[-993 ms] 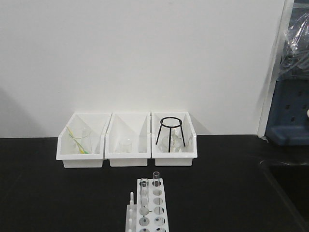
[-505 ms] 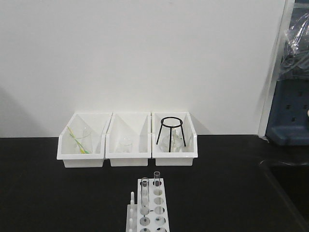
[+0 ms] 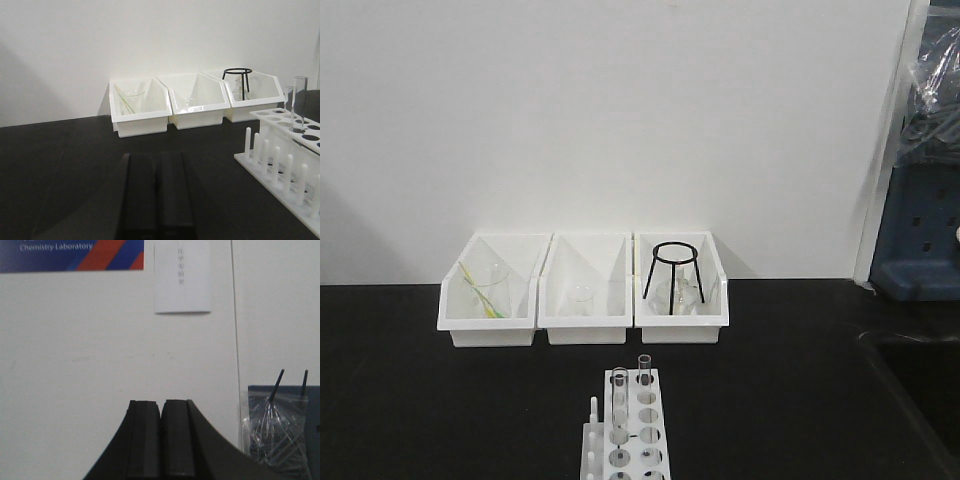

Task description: Flip and reinsert test tube from rack

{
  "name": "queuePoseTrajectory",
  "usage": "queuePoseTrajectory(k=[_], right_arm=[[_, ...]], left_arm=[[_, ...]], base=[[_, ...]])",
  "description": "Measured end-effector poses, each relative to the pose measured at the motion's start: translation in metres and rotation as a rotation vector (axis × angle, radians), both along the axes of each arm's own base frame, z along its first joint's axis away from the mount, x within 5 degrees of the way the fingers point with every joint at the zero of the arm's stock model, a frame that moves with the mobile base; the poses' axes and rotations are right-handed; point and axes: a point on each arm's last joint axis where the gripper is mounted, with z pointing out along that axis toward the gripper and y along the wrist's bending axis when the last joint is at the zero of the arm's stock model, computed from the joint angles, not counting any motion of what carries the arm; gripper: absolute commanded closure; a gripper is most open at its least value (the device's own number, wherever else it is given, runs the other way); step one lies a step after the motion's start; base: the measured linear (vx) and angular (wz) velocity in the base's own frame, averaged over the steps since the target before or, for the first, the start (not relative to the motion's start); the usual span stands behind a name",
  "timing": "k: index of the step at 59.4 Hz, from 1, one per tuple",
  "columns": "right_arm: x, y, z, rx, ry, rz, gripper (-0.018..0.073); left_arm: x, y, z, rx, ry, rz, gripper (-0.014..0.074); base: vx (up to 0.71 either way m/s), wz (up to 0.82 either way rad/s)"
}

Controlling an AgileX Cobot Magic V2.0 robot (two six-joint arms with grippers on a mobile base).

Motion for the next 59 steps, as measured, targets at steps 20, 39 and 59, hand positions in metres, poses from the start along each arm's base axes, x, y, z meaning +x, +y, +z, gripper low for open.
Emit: queuePoseTrajectory(k=[20,39,59], right_arm=[[0.081,0.005,-0.017,0.016,0.266,0.004,0.0542],[0.087,0.005,-0.021,0.015,0.287,0.004,0.0226],[0.087,0.005,-0.02,0.024,0.281,0.007,-0.012]], left_arm=[[0.0,0.0,0.0,0.0,0.0,0.0,0.0602],[0.0,0.0,0.0,0.0,0.0,0.0,0.0602],[0.0,0.0,0.0,0.0,0.0,0.0,0.0602]], base=[[0.0,0.0],[0.0,0.0],[0.0,0.0]])
